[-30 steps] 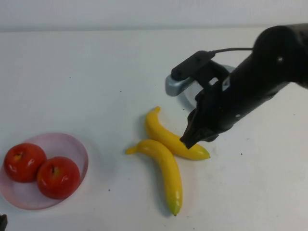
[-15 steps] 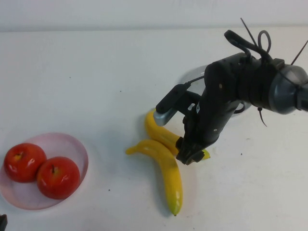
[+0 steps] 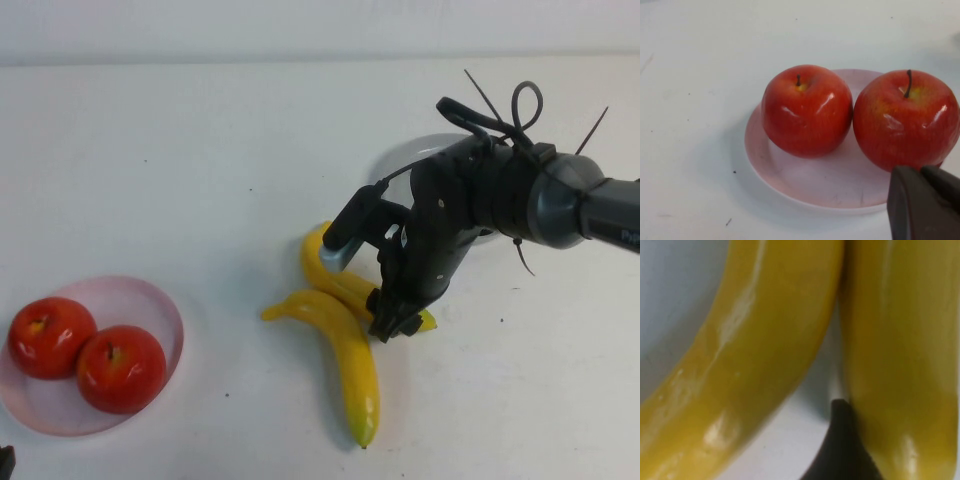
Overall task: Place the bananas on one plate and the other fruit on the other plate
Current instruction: Put another type of fruit in the right plate
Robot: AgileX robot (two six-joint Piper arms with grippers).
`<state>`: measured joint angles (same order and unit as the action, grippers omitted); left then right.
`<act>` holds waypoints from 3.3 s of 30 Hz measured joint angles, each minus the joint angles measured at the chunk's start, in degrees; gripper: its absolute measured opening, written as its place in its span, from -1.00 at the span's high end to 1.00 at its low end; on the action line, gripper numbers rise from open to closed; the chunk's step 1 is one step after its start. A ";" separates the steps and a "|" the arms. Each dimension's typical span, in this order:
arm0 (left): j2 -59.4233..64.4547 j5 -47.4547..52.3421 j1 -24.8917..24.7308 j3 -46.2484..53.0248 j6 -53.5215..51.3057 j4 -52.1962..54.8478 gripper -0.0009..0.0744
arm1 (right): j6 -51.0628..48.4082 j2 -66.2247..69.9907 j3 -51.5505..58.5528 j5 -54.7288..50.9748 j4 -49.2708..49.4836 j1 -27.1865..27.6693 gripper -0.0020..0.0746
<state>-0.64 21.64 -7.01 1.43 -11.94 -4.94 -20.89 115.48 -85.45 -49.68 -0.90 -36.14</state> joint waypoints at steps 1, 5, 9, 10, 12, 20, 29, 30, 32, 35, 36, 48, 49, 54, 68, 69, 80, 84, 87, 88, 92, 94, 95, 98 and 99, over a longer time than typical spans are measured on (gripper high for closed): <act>0.00 0.00 0.00 0.00 0.00 0.00 0.97 | 0.00 0.25 0.00 0.36 -0.09 0.00 -0.19; 0.00 0.00 0.00 0.00 0.00 0.00 0.97 | 0.00 0.81 0.00 2.19 -0.32 0.00 -0.17; 0.00 0.00 0.00 0.00 0.00 0.00 0.97 | 0.00 1.14 0.00 3.34 -0.43 0.00 0.05; 0.00 0.00 0.00 0.00 0.00 0.00 0.97 | 0.00 1.14 0.00 3.66 -0.54 0.00 0.11; 0.00 0.00 0.00 0.00 0.00 0.00 0.97 | 0.00 1.14 0.00 4.15 -0.77 0.00 0.13; 0.00 0.00 0.00 0.00 0.00 0.00 0.97 | 6.23 1.14 -2.75 2.22 -3.97 -0.04 0.13; 0.00 0.00 0.00 0.00 0.00 0.09 0.97 | 29.65 1.14 -9.66 0.63 -15.48 4.26 0.13; 0.00 0.00 0.00 0.00 0.00 0.09 0.97 | 31.40 1.14 -10.10 0.54 -15.58 5.79 0.13; 0.00 0.00 0.00 0.00 0.00 0.09 0.97 | 33.25 1.17 -10.53 0.54 -14.95 8.90 0.13; 0.00 0.00 0.00 0.00 0.00 0.09 0.97 | 34.51 1.27 -10.85 0.68 -12.26 14.07 0.13; 0.00 0.00 0.00 0.00 0.00 0.09 0.97 | 34.63 1.27 -10.85 0.68 -11.23 15.48 0.13; 0.00 0.00 0.00 0.00 0.00 0.09 0.97 | 28.55 6.70 -13.00 0.69 -3.89 17.38 0.13; 0.00 0.00 0.00 0.00 0.00 0.09 0.97 | 28.37 7.21 -13.73 0.52 -3.70 17.28 0.13; 0.00 0.00 0.00 0.00 0.00 0.09 0.97 | 28.24 10.56 -19.21 -2.42 -3.05 16.94 0.13; 0.00 0.00 0.00 0.00 0.00 0.09 0.97 | 28.24 14.27 -31.27 -18.64 -2.93 16.82 -0.57; 0.00 0.00 0.00 0.00 0.00 0.09 0.97 | 28.24 14.27 -32.84 -19.56 -2.82 16.82 -0.55; 0.00 0.00 0.00 0.00 0.00 0.09 0.97 | 23.01 12.70 -39.47 -20.92 7.49 9.61 -0.24; 0.00 0.00 0.00 0.00 0.00 0.09 0.97 | 22.60 12.30 -39.04 -20.92 4.99 1.67 -0.22; 0.00 0.00 0.00 0.00 0.00 0.09 0.97 | 22.51 10.16 -35.86 -20.92 4.70 -1.99 -0.22; 0.00 0.00 0.00 0.00 0.00 0.09 0.97 | 22.39 8.92 -34.48 -20.92 4.55 -2.60 -0.22; 0.00 0.00 0.00 0.00 0.00 0.09 0.97 | 22.39 3.18 -27.16 -20.99 4.42 -3.23 -0.22; 0.00 0.00 0.00 0.00 0.00 0.09 0.97 | 22.39 0.20 -23.75 -21.04 4.19 -3.23 -0.22; 0.00 0.00 0.00 0.00 0.00 0.09 0.97 | 22.39 -0.82 -22.48 -21.04 4.19 -3.23 -0.22; 0.00 0.00 0.00 0.00 0.00 0.09 0.97 | 22.39 -3.51 -17.68 -21.04 6.15 -3.23 -0.22; 0.00 0.00 0.00 0.00 0.00 0.09 0.97 | 22.39 -3.70 -16.19 -21.04 6.44 -3.23 -0.22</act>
<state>-0.64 21.64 -7.01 1.43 -11.94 -4.85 1.50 111.79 -101.64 -70.73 5.54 -39.37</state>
